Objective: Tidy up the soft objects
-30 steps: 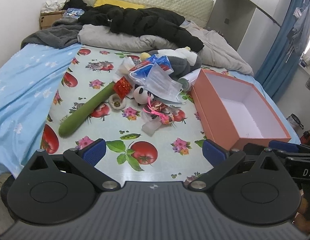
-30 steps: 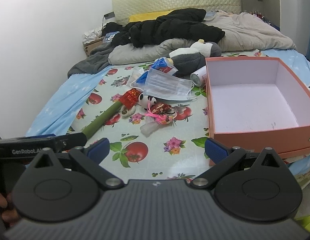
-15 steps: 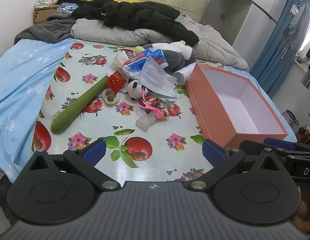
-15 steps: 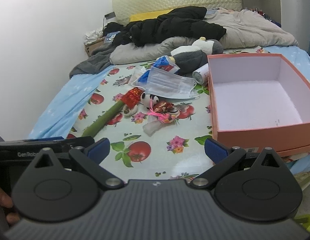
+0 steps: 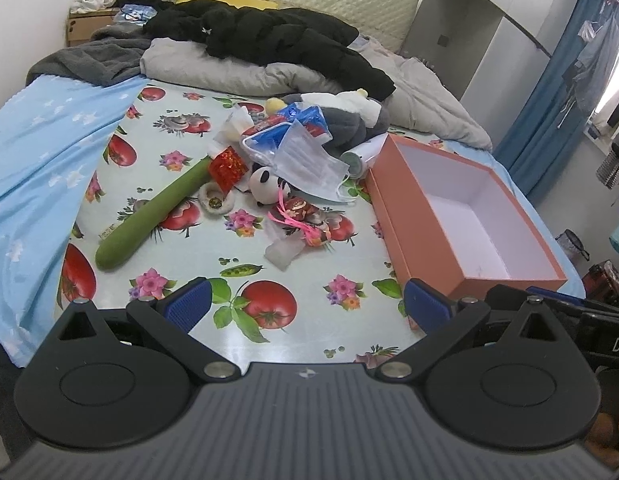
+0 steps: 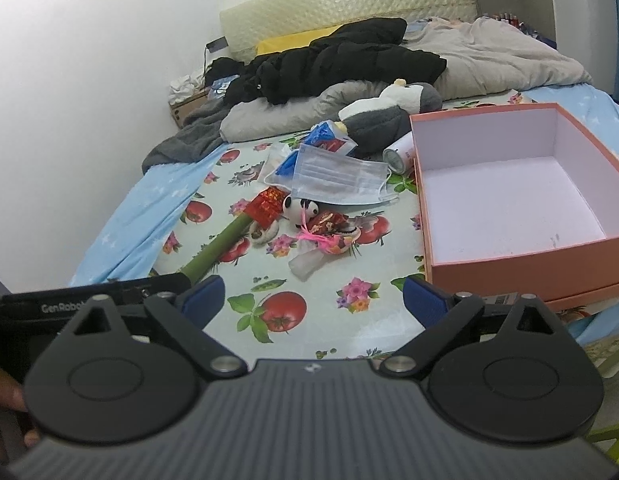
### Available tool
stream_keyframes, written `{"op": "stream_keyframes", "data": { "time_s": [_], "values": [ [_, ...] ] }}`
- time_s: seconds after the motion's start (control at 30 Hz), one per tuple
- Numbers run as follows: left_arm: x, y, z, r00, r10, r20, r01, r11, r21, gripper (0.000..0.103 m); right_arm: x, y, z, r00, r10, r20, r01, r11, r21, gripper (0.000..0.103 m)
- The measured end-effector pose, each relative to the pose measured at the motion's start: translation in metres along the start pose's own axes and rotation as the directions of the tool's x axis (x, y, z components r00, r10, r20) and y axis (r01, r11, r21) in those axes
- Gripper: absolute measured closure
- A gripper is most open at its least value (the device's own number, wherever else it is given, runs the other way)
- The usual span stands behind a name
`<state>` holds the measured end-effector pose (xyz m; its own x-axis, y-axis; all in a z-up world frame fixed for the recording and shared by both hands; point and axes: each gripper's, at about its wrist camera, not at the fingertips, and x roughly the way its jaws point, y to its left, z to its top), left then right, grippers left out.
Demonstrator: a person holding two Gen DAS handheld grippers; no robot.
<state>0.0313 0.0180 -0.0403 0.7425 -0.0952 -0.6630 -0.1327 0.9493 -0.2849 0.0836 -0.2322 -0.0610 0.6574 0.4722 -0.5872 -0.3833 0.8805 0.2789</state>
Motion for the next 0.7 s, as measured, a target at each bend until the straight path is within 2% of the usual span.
{"op": "stream_keyframes", "data": {
  "time_s": [0.17, 0.27, 0.53, 0.7],
  "values": [
    [0.005, 0.002, 0.001, 1.000, -0.015, -0.002, 0.015, 1.000, 0.011, 0.000, 0.006, 0.002, 0.000, 1.000, -0.005, -0.013, 0.005, 1.000, 0.009, 0.008],
    [0.014, 0.004, -0.002, 1.000, 0.008, -0.013, -0.008, 1.000, 0.022, 0.000, 0.014, 0.001, -0.002, 1.000, -0.009, -0.019, 0.009, 1.000, -0.001, 0.008],
    [0.050, 0.022, 0.003, 1.000, 0.029, -0.008, -0.029, 0.999, 0.028, 0.001, 0.049, -0.005, 0.005, 0.999, 0.025, -0.047, -0.025, 1.000, 0.012, 0.021],
    [0.077, 0.032, 0.010, 1.000, 0.021, -0.020, -0.020, 0.999, 0.028, 0.009, 0.075, 0.001, 0.016, 0.997, 0.053, -0.055, -0.054, 0.998, -0.013, 0.022]
  ]
}}
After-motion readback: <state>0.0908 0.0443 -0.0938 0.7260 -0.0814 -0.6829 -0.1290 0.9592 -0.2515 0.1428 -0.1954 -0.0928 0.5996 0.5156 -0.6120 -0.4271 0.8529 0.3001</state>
